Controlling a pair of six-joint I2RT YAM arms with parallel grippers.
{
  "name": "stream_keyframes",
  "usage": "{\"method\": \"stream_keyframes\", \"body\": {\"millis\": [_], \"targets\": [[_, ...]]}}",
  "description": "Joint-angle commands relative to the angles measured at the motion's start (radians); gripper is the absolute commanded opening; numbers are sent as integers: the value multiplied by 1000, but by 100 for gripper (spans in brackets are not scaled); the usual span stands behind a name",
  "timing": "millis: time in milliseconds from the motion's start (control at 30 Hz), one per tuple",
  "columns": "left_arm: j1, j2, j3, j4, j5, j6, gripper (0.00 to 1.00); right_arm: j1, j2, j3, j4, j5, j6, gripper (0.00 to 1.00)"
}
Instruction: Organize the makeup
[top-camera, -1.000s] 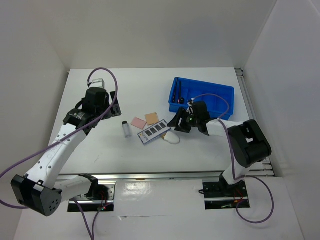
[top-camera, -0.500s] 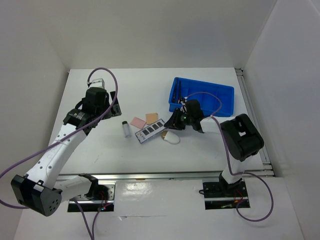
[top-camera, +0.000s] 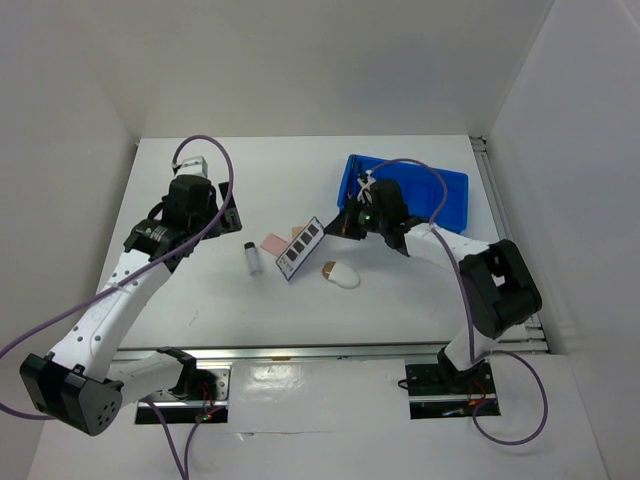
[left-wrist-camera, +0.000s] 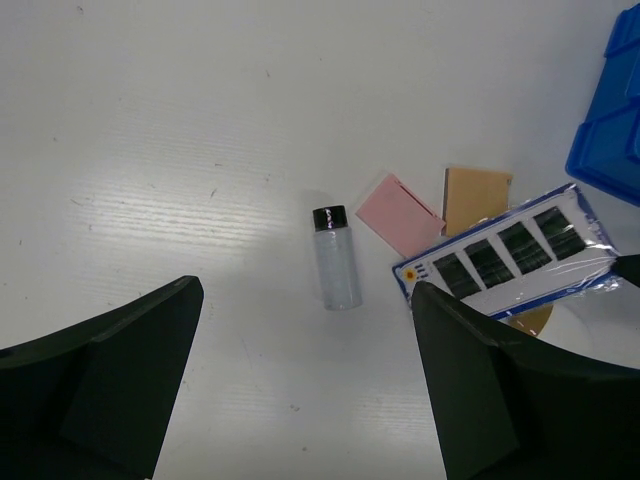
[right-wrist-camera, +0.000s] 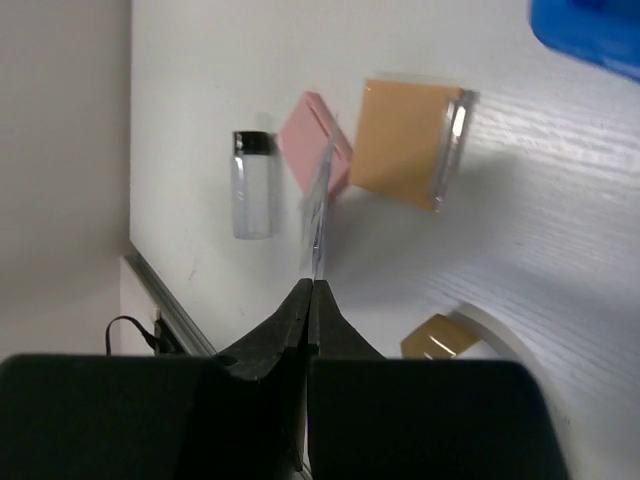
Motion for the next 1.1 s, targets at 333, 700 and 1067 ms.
{"method": "stream_keyframes", "body": {"millis": [333, 700, 1067], "targets": [[-3, -45, -2, 17, -19, 4, 100, -36, -202, 337, -185, 2, -123, 0], [-3, -45, 16, 17, -28, 4, 100, -210, -221, 486, -294, 115, -211, 0], [-3, -45, 25, 17, -28, 4, 100, -395, -109, 548, -314, 42, -251, 0]]}}
